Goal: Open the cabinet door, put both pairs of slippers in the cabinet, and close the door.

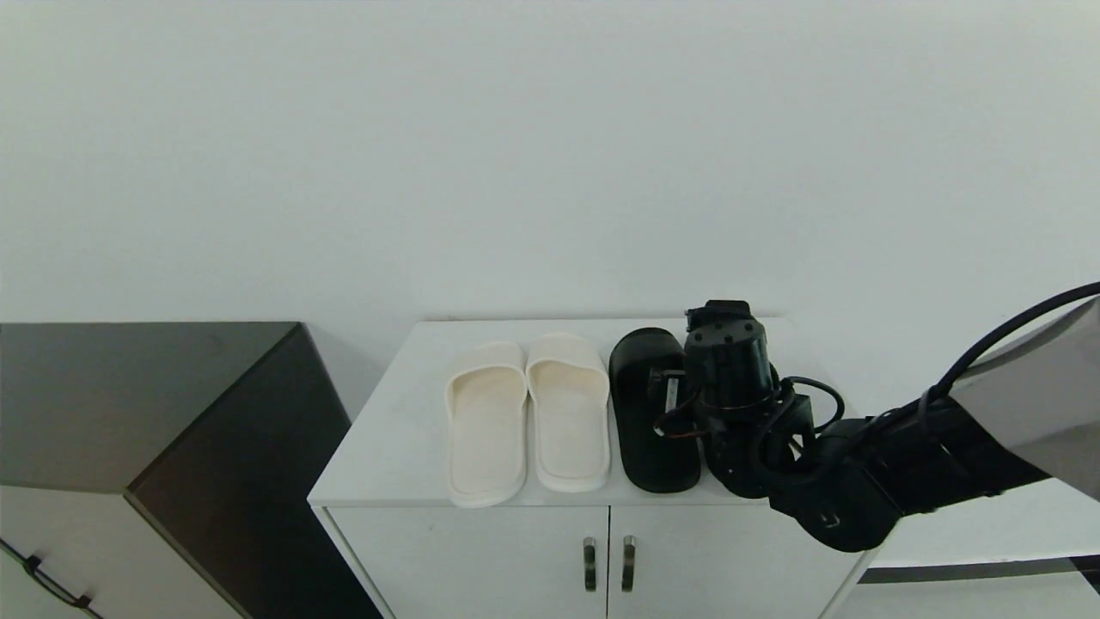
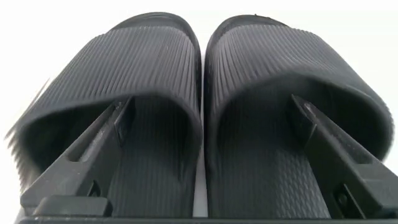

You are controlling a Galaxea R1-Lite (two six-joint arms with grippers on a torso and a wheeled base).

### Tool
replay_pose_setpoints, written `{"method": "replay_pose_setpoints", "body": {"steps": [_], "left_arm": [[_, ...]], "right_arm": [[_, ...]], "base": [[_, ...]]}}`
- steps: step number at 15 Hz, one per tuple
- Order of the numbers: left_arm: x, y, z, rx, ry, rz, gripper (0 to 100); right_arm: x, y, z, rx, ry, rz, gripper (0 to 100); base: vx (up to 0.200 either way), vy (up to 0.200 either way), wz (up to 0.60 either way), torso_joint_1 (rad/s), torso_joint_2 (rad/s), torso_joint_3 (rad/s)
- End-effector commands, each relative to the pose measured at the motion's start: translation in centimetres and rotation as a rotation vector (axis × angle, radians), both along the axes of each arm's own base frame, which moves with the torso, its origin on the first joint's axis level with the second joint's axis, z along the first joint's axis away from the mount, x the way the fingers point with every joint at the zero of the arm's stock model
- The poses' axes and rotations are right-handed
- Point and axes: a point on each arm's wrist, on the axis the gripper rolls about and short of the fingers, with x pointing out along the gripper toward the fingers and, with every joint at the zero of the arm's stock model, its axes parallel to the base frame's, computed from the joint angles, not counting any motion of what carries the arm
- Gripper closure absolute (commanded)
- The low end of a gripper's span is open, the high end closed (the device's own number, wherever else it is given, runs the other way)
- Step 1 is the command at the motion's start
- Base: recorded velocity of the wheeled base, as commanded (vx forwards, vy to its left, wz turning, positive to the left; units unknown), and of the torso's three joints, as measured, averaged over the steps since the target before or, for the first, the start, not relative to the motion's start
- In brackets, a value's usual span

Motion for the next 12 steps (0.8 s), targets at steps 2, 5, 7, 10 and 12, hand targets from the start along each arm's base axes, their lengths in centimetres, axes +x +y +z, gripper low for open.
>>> {"method": "replay_pose_setpoints", "body": {"steps": [2, 5, 7, 10, 12], "left_arm": [[0.0, 0.0, 0.0, 0.000, 0.001, 0.000, 100], [0.0, 0.0, 0.0, 0.000, 0.001, 0.000, 100], [0.0, 0.0, 0.0, 0.000, 0.001, 0.000, 100], [0.0, 0.0, 0.0, 0.000, 0.001, 0.000, 100], [0.0, 0.0, 0.0, 0.000, 0.001, 0.000, 100]], "right_arm": [[1.1, 0.3, -0.5, -0.012, -0.002, -0.010, 0], [1.4, 0.3, -0.6, -0.026, 0.000, -0.010, 100], [1.4, 0.3, -0.8, -0.028, 0.002, -0.010, 100], [1.2, 0.1, 0.0, -0.028, -0.011, -0.009, 100], [0.8, -0.2, 1.0, -0.025, -0.027, -0.007, 100]], "base": [[0.000, 0.000, 0.00, 0.000, 0.00, 0.000], [0.000, 0.000, 0.00, 0.000, 0.00, 0.000], [0.000, 0.000, 0.00, 0.000, 0.00, 0.000], [0.000, 0.000, 0.00, 0.000, 0.00, 0.000], [0.000, 0.000, 0.00, 0.000, 0.00, 0.000]]}}
